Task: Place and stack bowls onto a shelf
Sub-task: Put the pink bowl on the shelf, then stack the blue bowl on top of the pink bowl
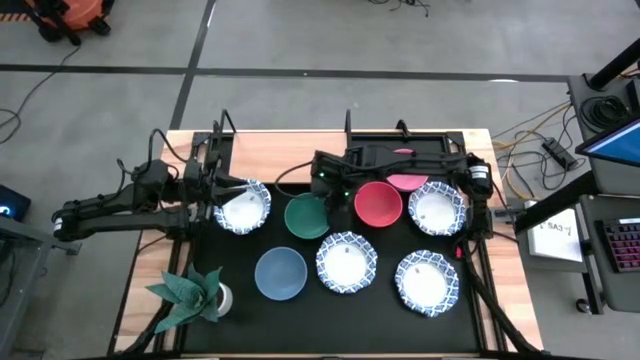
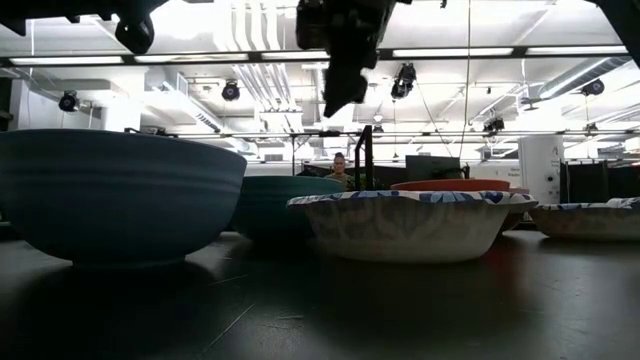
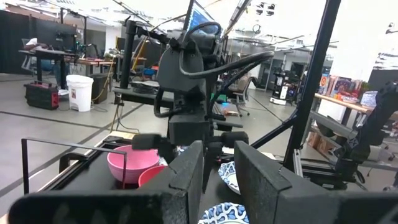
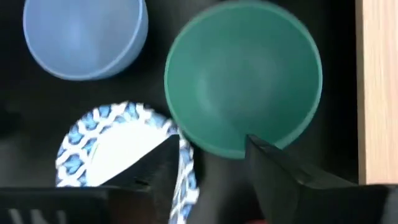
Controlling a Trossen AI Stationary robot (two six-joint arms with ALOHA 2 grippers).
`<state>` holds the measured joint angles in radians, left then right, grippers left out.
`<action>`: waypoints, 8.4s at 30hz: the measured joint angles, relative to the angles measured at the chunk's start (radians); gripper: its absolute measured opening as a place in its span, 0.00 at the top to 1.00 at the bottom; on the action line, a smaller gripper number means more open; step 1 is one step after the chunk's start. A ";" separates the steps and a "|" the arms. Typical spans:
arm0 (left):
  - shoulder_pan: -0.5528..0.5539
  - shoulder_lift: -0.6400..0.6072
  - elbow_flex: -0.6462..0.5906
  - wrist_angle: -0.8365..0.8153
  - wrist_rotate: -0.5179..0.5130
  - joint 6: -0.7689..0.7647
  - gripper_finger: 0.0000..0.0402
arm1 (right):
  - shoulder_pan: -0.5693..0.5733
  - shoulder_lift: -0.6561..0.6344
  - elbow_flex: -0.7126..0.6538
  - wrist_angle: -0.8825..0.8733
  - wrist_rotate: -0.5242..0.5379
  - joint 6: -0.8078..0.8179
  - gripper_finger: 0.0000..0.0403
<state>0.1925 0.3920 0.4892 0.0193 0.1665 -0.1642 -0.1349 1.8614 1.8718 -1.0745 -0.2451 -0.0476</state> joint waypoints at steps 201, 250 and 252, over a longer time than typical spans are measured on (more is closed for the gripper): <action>-0.405 1.091 0.682 -0.987 -0.055 -0.205 0.81 | 0.222 -0.842 -1.144 1.002 0.219 -0.013 0.72; -0.400 1.275 0.787 -0.995 0.136 -0.201 1.00 | 0.222 -0.852 -1.148 0.976 0.219 -0.021 0.72; -0.400 1.275 0.846 -1.035 0.191 -0.164 1.00 | 0.222 -0.852 -1.148 0.976 0.219 -0.022 0.72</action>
<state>-0.2075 1.6672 1.3357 -1.0156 0.3571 -0.3281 0.0875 1.0096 0.7235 -0.0988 -0.0257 -0.0696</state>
